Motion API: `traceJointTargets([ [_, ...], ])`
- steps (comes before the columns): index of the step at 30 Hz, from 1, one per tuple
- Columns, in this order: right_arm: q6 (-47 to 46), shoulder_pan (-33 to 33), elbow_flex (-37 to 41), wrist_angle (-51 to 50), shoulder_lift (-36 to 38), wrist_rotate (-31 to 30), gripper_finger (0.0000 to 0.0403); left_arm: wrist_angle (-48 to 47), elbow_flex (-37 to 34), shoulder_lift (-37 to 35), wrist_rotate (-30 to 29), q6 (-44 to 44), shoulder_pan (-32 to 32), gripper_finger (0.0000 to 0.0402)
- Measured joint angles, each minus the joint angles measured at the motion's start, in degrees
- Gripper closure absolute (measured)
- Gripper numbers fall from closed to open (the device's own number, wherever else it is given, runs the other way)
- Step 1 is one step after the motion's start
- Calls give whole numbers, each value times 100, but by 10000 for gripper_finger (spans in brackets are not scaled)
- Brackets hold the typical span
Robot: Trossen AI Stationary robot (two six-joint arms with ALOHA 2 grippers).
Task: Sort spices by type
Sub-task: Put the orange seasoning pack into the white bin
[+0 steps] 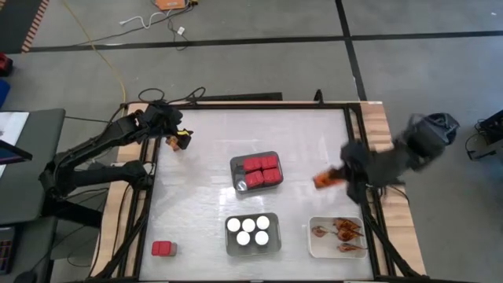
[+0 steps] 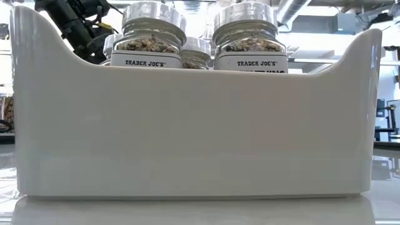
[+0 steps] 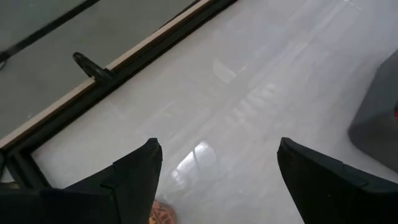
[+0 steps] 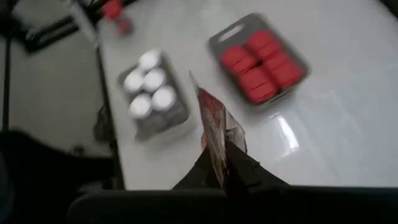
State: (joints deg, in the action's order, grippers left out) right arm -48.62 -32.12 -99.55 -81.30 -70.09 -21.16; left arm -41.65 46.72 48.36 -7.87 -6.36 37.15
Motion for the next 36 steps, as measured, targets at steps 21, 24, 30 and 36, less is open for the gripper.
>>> traceJointTargets([
  [21, -1782, -3496, 9, -266, -2058, -444, 390, -4, -2, 0, -7, 80, -409, 95],
  [24, -1788, -3486, 10, -262, -2239, -444, 390, -4, 0, 0, -7, 113, -409, 95],
  [30, -1758, -3368, 11, -144, -2296, -448, 390, -2, 0, 0, -7, 117, -409, 95],
  [36, -1486, -3110, 11, -155, -2294, -444, 390, -4, 0, 0, -7, 106, -409, 95],
])
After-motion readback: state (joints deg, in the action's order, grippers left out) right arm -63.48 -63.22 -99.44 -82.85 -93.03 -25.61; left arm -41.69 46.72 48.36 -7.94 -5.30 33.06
